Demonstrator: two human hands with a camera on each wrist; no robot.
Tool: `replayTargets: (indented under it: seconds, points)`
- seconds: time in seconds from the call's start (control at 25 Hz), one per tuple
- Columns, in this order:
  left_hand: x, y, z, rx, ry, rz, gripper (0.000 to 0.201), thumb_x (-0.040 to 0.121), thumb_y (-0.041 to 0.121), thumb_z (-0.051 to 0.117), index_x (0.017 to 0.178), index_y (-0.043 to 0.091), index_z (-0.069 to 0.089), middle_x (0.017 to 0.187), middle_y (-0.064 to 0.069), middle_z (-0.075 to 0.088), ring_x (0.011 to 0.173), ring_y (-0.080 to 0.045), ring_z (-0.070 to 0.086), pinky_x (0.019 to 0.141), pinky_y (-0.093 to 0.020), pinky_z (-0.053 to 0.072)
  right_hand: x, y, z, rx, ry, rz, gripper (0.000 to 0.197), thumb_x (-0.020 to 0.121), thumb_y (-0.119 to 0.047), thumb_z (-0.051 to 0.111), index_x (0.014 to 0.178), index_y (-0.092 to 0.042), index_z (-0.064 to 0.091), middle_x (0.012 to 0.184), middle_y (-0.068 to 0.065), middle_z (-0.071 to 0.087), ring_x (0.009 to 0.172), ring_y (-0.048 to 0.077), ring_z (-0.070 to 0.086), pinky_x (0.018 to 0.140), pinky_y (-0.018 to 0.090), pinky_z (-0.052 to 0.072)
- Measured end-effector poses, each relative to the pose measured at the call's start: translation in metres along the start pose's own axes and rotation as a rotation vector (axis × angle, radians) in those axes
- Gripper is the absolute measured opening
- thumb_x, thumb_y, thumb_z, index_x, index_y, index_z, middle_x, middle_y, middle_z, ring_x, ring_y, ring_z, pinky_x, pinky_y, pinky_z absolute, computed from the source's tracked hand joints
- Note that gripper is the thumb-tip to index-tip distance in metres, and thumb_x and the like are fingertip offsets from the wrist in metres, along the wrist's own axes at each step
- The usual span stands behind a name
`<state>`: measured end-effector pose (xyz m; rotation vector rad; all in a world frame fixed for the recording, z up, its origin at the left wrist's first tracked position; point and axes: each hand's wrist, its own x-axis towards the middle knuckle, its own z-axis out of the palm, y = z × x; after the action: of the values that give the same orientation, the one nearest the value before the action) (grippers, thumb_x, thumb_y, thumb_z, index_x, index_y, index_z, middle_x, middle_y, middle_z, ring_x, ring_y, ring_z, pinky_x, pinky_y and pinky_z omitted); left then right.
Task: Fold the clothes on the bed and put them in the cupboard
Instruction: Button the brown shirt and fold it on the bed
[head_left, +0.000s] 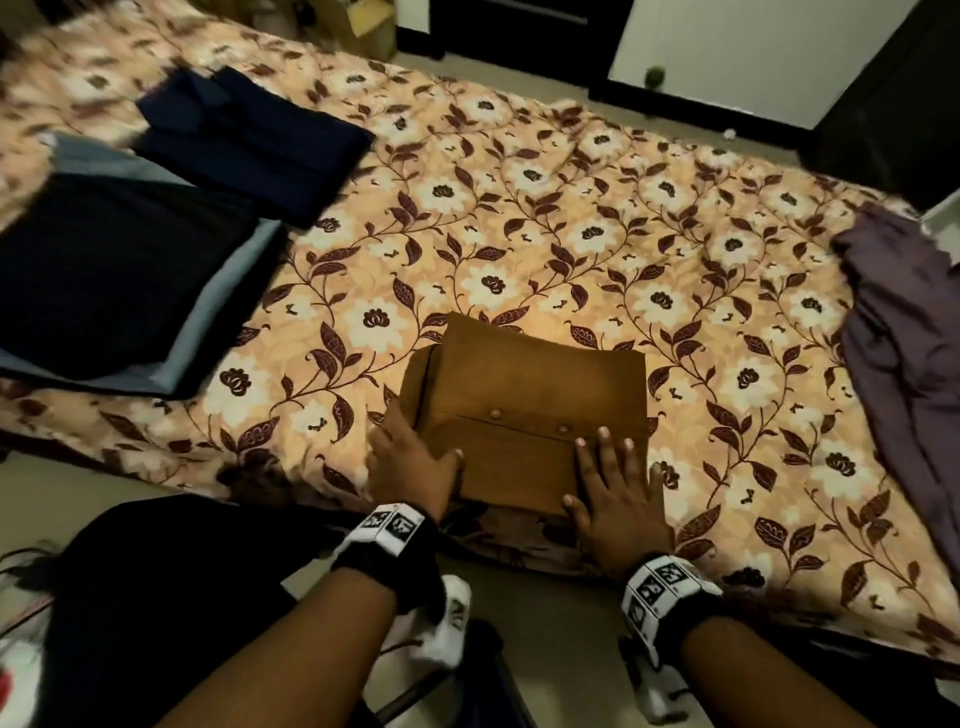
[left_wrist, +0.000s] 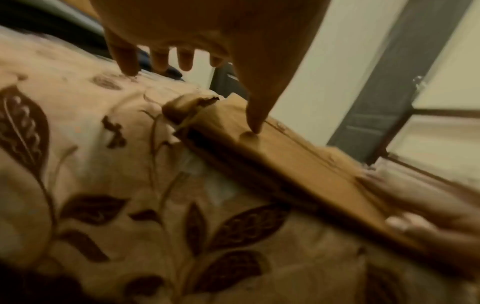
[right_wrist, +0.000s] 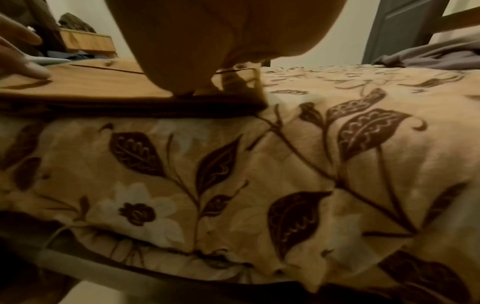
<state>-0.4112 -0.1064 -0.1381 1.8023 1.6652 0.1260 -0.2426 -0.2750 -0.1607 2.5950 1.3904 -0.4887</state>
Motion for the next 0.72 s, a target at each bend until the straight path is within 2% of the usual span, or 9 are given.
replayTargets:
  seconds: [0.12,0.2,0.28,0.36,0.48,0.56,0.6,0.64,0.72]
  points:
    - [-0.003,-0.005,0.003,-0.473,-0.035,-0.311,0.082,0.070,0.022,0.084,0.135,0.015,0.034,0.134,-0.018,0.041,0.115,-0.042,0.051,0.097,-0.045,0.046,0.003,-0.053,-0.006,0.052,-0.025,-0.186,0.085,0.076,-0.069,0.004,0.149,-0.032,-0.016,0.154,-0.006,-0.028,0.144,0.019,-0.020,0.116,0.048,-0.003]
    - [-0.003,-0.011,-0.002,-0.723,-0.095,-0.435,0.066,0.069,0.012,0.084,0.120,0.010,0.043,0.125,-0.020,0.054,0.102,-0.037,0.059,0.091,-0.045,0.052,0.008,-0.084,-0.012,0.025,-0.054,-0.235,0.084,0.087,-0.063,0.030,0.151,-0.030,-0.013,0.159,-0.003,-0.018,0.147,0.023,-0.012,0.117,0.047,-0.001]
    - [-0.003,-0.009,-0.009,-0.925,-0.194,-0.482,0.045,0.069,0.004,0.084,0.105,0.000,0.057,0.111,-0.023,0.066,0.091,-0.033,0.065,0.085,-0.051,0.056,0.014,-0.105,-0.019,0.028,-0.056,-0.219,0.089,0.089,-0.048,0.051,0.151,-0.029,-0.010,0.161,0.000,-0.010,0.148,0.024,-0.005,0.118,0.048,0.003]
    - [-0.012,-0.001,-0.025,-1.088,-0.305,-0.428,0.035,0.071,0.004,0.083,0.100,-0.004,0.065,0.100,-0.025,0.070,0.086,-0.034,0.070,0.078,-0.051,0.058,0.014,-0.119,-0.030,0.095,-0.009,-0.201,0.089,0.088,-0.036,0.057,0.152,-0.028,-0.004,0.161,0.003,0.001,0.148,0.024,0.004,0.119,0.046,0.010]
    - [-0.035,0.018,-0.056,-1.188,-0.386,-0.160,0.014,0.089,0.013,0.067,0.098,0.002,0.068,0.091,-0.015,0.072,0.075,-0.023,0.069,0.063,-0.031,0.057,0.004,-0.119,-0.067,0.464,0.119,-0.095,0.065,0.090,-0.024,0.049,0.150,-0.020,0.025,0.149,0.010,0.039,0.134,0.026,0.040,0.110,0.036,0.032]
    - [-0.053,0.024,-0.071,-1.139,-0.333,0.107,0.021,0.098,0.013,0.052,0.099,0.003,0.070,0.092,-0.006,0.073,0.081,-0.018,0.067,0.070,-0.035,0.055,-0.007,-0.104,-0.106,0.651,0.267,-0.065,0.046,0.090,-0.019,0.047,0.136,-0.021,0.050,0.118,0.009,0.065,0.102,0.027,0.061,0.093,0.035,0.045]
    - [-0.058,0.020,-0.073,-1.044,-0.220,0.280,0.025,0.098,0.011,0.048,0.095,0.006,0.072,0.094,0.000,0.073,0.087,-0.014,0.068,0.075,-0.036,0.055,-0.012,-0.094,-0.128,0.788,0.304,-0.067,0.034,0.093,-0.017,0.049,0.126,-0.023,0.057,0.103,0.003,0.068,0.088,0.021,0.063,0.087,0.035,0.049]
    - [-0.059,0.020,-0.076,-0.912,-0.075,0.478,0.025,0.096,0.015,0.048,0.091,0.012,0.073,0.099,0.007,0.072,0.095,-0.009,0.066,0.079,-0.031,0.052,-0.018,-0.080,-0.153,0.983,0.301,-0.067,0.027,0.096,-0.017,0.049,0.119,-0.024,0.061,0.096,-0.001,0.070,0.083,0.017,0.064,0.082,0.035,0.053]
    - [-0.059,0.025,-0.089,-0.682,0.190,0.838,0.023,0.092,0.026,0.049,0.095,0.021,0.071,0.116,0.012,0.065,0.114,-0.009,0.057,0.091,-0.027,0.046,-0.032,-0.052,-0.202,1.390,0.190,-0.113,0.022,0.099,-0.021,0.047,0.115,-0.021,0.063,0.099,0.000,0.073,0.090,0.019,0.069,0.078,0.033,0.056]
